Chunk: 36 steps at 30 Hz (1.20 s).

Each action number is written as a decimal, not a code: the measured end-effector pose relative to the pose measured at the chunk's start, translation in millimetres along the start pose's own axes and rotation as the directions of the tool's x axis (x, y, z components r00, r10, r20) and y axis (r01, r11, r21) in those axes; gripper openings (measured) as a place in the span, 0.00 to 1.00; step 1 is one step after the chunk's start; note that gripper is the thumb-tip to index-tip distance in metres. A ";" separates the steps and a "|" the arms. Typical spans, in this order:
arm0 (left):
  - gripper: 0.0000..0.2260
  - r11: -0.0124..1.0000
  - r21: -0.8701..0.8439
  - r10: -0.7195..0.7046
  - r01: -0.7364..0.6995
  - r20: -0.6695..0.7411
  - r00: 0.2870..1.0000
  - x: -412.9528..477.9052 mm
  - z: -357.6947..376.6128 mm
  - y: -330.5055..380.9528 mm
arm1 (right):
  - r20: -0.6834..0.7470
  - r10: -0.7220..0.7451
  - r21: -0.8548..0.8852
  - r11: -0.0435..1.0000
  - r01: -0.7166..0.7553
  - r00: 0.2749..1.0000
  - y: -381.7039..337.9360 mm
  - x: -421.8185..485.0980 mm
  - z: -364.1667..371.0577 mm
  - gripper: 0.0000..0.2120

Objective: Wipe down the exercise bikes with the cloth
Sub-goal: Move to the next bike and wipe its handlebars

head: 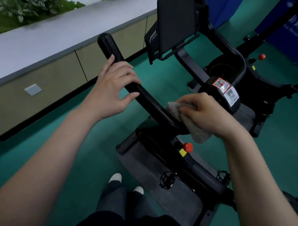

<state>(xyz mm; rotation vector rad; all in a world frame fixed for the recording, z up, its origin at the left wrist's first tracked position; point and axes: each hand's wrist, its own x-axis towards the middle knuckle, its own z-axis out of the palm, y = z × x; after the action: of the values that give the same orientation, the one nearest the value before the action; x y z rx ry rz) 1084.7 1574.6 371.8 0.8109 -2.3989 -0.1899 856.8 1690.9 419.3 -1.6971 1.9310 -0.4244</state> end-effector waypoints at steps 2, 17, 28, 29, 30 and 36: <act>0.14 1.000 -0.004 -0.001 0.001 0.002 1.000 -0.2 0.5 -0.5 | -0.175 -0.013 0.024 1.000 0.017 0.984 -1.9 -20.0 10.3 0.08; 0.12 0.992 -0.042 0.122 -0.120 0.040 0.992 -0.5 -2.6 -17.4 | -0.904 0.394 0.399 0.917 -0.001 0.165 -43.6 -53.9 124.8 0.10; 0.14 0.978 -0.026 0.211 -0.209 0.106 0.972 0.3 -6.9 -28.5 | -0.732 0.637 0.634 0.767 0.104 -0.241 -77.9 10.1 168.3 0.09; 0.14 0.976 -0.030 0.219 -0.217 0.110 0.969 0.8 -7.3 -29.8 | -0.727 0.638 0.634 0.765 0.107 -0.252 -81.3 12.8 172.3 0.10; 0.14 0.974 -0.033 0.228 -0.225 0.116 0.967 1.4 -7.6 -31.1 | -0.721 0.642 0.637 0.762 0.115 -0.262 -85.1 16.2 175.8 0.10; 0.15 0.957 -0.033 0.289 -0.287 0.158 0.944 2.6 -11.3 -39.8 | -0.694 0.669 0.650 0.741 0.170 -0.265 -111.1 43.1 192.6 0.12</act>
<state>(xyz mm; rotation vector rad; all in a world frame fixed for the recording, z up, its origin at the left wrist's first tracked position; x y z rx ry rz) 1109.8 1541.7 369.9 0.4448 -2.6334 -0.1537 1055.2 1651.4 317.3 0.0681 2.4762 -2.5105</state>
